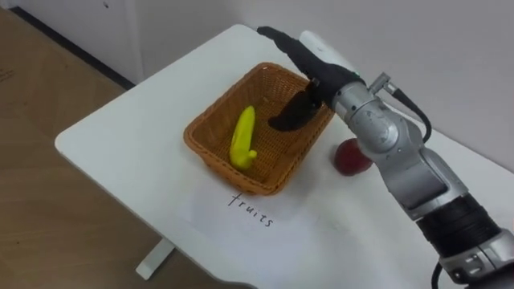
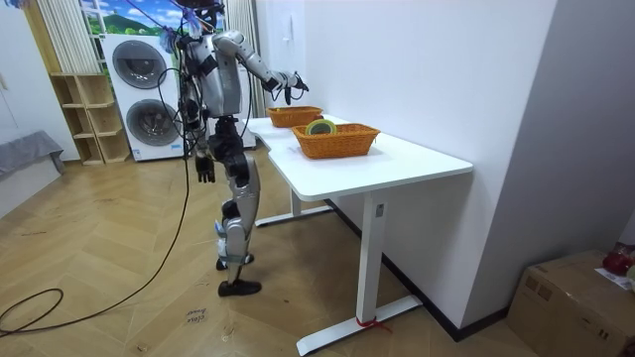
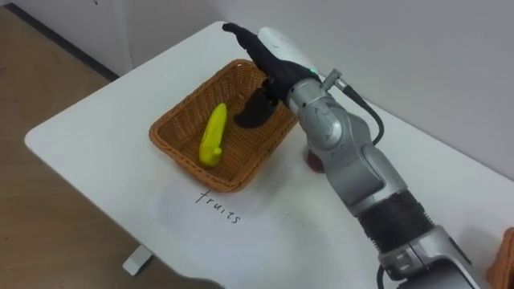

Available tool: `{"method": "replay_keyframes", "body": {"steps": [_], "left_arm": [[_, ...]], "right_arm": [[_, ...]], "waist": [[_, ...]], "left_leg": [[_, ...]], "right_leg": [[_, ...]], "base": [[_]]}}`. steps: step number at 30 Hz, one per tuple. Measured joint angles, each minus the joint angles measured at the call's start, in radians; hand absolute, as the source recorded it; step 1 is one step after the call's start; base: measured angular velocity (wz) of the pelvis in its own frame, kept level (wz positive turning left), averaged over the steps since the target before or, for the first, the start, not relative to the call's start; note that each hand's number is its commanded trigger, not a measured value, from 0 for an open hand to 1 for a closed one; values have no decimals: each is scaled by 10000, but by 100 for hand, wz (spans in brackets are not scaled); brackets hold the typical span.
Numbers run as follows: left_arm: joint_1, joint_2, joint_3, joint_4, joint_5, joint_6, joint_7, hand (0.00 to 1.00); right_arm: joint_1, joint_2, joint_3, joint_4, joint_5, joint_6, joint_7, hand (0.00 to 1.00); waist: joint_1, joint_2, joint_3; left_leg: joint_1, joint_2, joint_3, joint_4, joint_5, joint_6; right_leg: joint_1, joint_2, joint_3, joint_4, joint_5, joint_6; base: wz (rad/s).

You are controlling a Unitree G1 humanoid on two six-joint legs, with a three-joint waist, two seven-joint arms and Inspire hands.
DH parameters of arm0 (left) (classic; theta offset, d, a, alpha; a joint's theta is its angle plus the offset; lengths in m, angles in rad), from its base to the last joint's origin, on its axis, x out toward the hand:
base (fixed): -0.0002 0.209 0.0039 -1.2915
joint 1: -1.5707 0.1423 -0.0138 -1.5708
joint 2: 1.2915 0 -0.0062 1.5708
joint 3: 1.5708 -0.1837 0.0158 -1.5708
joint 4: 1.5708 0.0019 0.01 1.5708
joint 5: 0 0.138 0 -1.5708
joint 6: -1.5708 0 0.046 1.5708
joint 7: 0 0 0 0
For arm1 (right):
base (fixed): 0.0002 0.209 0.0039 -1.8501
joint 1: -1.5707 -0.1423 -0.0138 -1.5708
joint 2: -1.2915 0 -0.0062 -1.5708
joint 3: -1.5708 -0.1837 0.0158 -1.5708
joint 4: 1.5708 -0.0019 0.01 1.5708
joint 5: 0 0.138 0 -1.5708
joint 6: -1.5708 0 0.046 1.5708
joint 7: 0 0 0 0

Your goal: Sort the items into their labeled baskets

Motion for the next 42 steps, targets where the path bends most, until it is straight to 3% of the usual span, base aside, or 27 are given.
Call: {"method": "replay_keyframes", "body": {"steps": [4,7,11,14,17,20,24,33,42], "left_arm": [[34,-4,-94,-167,6,-4,218,0],[237,-151,-161,-156,128,-16,285,0],[365,-393,-163,-8,208,-17,288,0],[353,-475,-163,224,132,-51,499,0],[358,-543,-174,334,124,-112,672,0],[401,-600,-179,409,123,-230,678,0],[409,-689,-183,508,115,-287,664,0],[404,-821,-381,903,96,-282,465,0],[402,-985,-586,855,94,-189,373,0]], "right_arm": [[2,5,-30,-2,219,-23,-525,0],[34,6,-206,-3,237,-303,-974,0],[187,20,-761,-35,311,-460,-1627,0],[445,28,-906,-31,805,-806,-2263,0],[726,37,-903,23,1423,-1003,-2738,0],[745,99,-907,484,1990,-1115,-3064,0],[794,284,-1248,713,2055,-1150,-3351,0],[823,286,-1596,767,2024,-1230,-3748,0],[1231,309,-1597,1283,2464,-1230,-3688,0]], "waist": [[-43,17,-5],[-167,160,25],[-399,426,-10],[-422,727,-25],[-569,953,-124],[-587,1119,-144],[-867,1153,-149],[-1245,1249,-91],[-1383,1196,-134]], "left_leg": [[58,12,105,15,1,2],[182,13,209,12,-20,36],[232,-7,303,6,-17,55],[356,30,506,-49,-17,56],[387,35,573,-130,5,81],[525,101,792,-221,8,81],[545,121,810,-232,6,80],[732,133,935,-303,3,82],[666,116,832,-269,3,80]], "right_leg": [[14,3,155,-1,0,0],[112,-11,274,-5,1,-1],[127,-44,367,0,2,1],[156,-29,524,5,3,0],[156,-37,568,23,4,-1],[172,6,771,29,20,-21],[181,23,776,24,22,-24],[327,23,781,11,21,-22],[298,10,690,27,21,-22]], "base": [[-7],[-9],[-7],[-18],[-10],[-18],[-3],[-2],[1]]}}
